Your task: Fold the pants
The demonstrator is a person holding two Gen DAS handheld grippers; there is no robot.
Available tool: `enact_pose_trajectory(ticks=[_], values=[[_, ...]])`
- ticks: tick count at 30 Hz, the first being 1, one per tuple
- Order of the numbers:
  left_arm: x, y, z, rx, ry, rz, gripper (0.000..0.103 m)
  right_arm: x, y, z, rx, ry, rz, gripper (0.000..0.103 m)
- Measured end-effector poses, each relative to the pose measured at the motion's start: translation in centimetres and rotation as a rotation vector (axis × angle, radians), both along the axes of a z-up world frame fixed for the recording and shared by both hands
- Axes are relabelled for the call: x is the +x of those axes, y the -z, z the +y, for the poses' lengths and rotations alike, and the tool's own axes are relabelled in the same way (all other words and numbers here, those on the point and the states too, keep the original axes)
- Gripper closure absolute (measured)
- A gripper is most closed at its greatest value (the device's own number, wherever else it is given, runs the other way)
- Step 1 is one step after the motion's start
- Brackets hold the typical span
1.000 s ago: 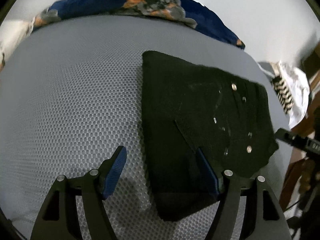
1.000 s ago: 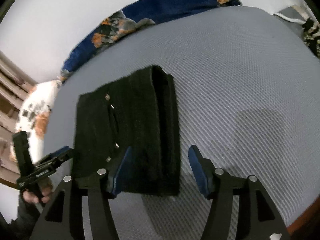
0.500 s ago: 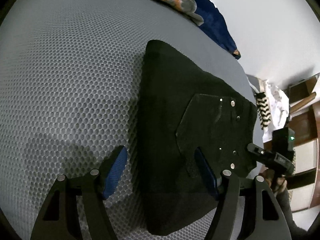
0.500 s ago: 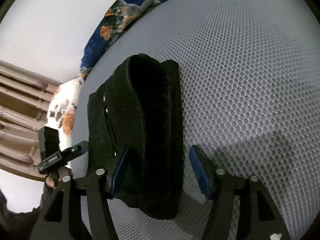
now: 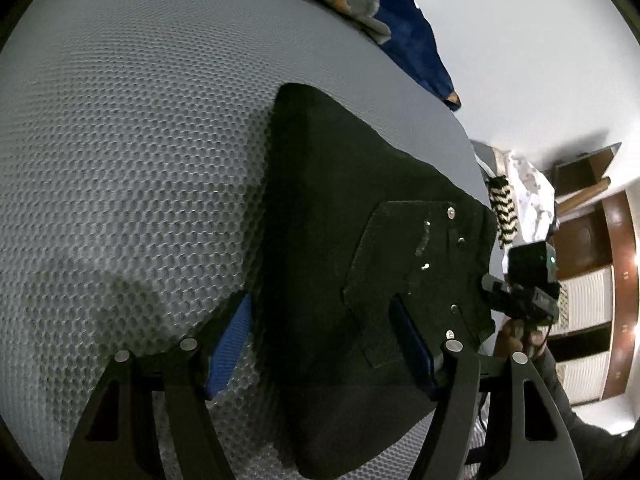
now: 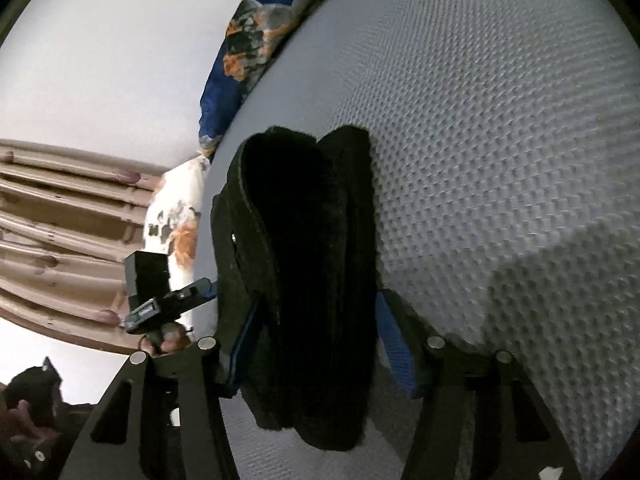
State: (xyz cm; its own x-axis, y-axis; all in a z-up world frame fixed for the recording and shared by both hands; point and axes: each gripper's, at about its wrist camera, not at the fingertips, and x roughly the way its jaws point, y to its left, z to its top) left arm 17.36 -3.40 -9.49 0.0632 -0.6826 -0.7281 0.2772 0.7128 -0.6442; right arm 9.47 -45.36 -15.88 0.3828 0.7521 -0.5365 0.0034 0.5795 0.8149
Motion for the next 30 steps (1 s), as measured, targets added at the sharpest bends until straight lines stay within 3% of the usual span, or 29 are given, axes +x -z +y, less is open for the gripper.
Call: enact_pose_trajectory(ticks=[3,10,13,15,18,23,30], values=[[-0.4,0.5,-0.2,-0.066,0.009,0.039,0.033,0.6,-0.1,0.9,-0.005,-0.02,-0.004,0.049],[-0.1,0.9,-0.9,-0.132,-0.003,0.054,0.031,1.0,-0.2,2.0,-0.002,-0.03,-0.011,0.052],[-0.4,0.7,-1.5,-0.092,-0.004,0.013,0.031,1.3,0.0,2.3,-0.006,-0.017,-0.02,0.059],[-1.3,0.2,-2.1,-0.022,-0.002,-0.047,0.034,1.2,0.0,2.7,-0.022,0.008,-0.025,0.065],[-2.6,-0.3,-3.0,0.117,0.015,-0.158,0.053,0.7,-0.5,3.0,-0.036,0.037,-0.041,0.072],[-2.7,-0.7,-2.1,0.105,-0.01,-0.157,0.077,0.2,-1.8,4.0,-0.066,0.077,-0.052,0.076],[-2.6,-3.4,-1.1,0.087,-0.008,-0.229,0.084,1.3,-4.3,6.4,-0.079,0.068,-0.083,0.077]])
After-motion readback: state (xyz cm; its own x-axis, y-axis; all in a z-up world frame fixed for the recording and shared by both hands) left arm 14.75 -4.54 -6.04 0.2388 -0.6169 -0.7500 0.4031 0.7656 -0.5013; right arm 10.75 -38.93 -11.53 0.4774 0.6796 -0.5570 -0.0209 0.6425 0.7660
